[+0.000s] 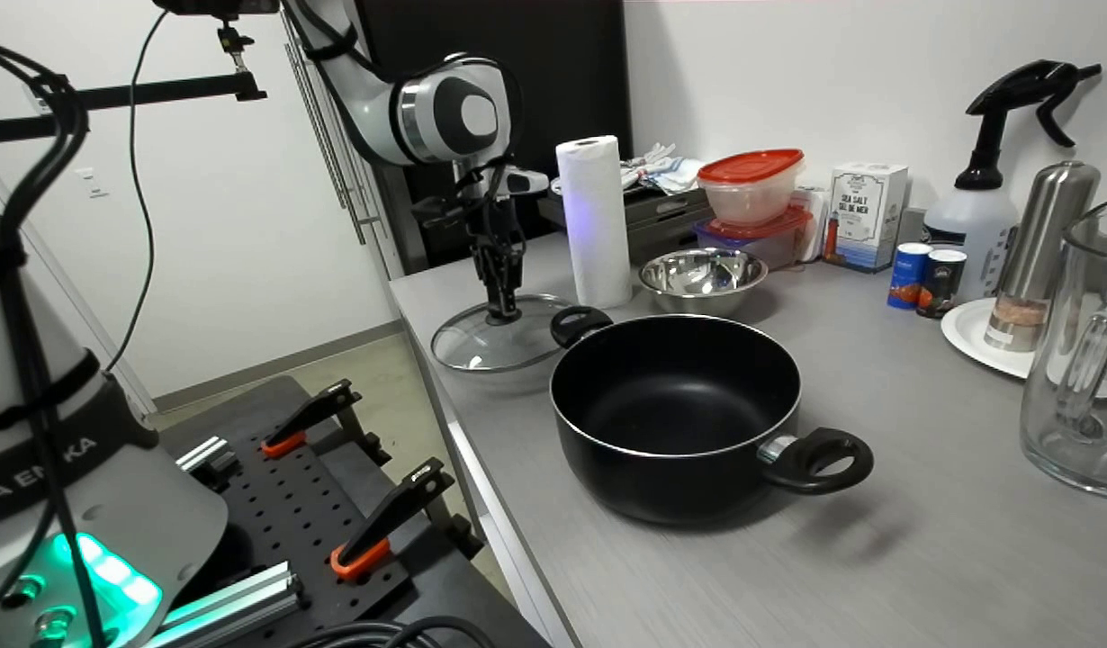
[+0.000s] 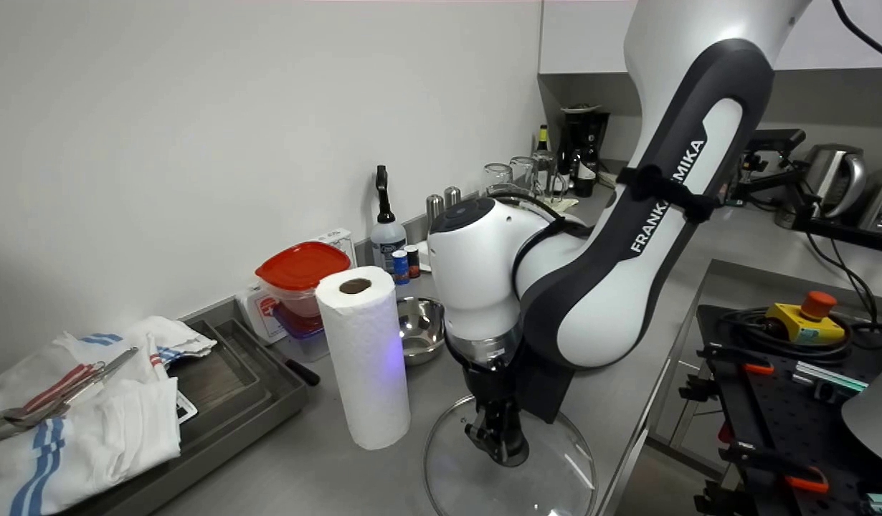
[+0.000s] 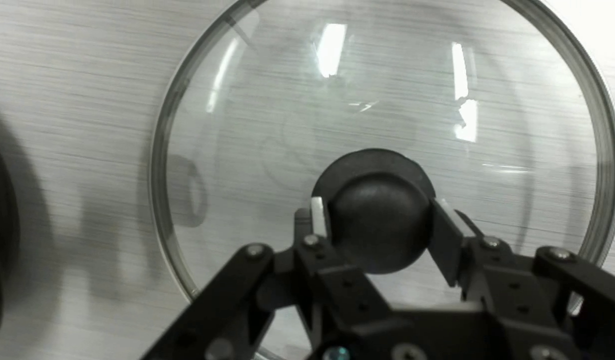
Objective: Uncover the pot
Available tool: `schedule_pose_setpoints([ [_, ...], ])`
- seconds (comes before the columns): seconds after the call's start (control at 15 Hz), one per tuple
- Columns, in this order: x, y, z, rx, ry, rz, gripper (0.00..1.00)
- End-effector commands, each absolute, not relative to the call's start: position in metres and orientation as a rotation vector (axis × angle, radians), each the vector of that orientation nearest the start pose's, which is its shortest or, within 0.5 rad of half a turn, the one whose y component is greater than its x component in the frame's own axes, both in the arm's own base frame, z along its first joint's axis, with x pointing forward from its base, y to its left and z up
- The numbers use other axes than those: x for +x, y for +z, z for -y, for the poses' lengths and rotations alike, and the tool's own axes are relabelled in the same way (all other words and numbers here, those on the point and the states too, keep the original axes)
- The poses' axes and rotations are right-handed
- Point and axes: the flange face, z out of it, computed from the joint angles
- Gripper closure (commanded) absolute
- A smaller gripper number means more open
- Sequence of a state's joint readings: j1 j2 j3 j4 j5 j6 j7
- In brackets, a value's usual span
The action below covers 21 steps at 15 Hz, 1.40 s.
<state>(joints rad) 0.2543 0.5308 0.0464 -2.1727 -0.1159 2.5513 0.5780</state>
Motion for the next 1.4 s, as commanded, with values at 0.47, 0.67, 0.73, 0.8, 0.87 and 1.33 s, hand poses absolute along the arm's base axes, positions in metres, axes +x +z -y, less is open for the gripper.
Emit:
schedule_pose_setpoints([
  [0.47, 0.525, 0.116, -0.15, -3.205, 0.133, -0.294, 0.75],
  [0.67, 0.524, 0.109, -0.147, -3.208, 0.139, -0.297, 0.75],
  [0.73, 0.523, 0.108, -0.147, -3.208, 0.141, -0.298, 0.75],
  [0.8, 0.523, 0.107, -0.146, -3.208, 0.142, -0.297, 0.75],
  [0.87, 0.523, 0.107, -0.146, -3.208, 0.142, -0.295, 0.75],
  [1.33, 0.519, 0.111, -0.147, -3.207, 0.132, -0.283, 0.18],
])
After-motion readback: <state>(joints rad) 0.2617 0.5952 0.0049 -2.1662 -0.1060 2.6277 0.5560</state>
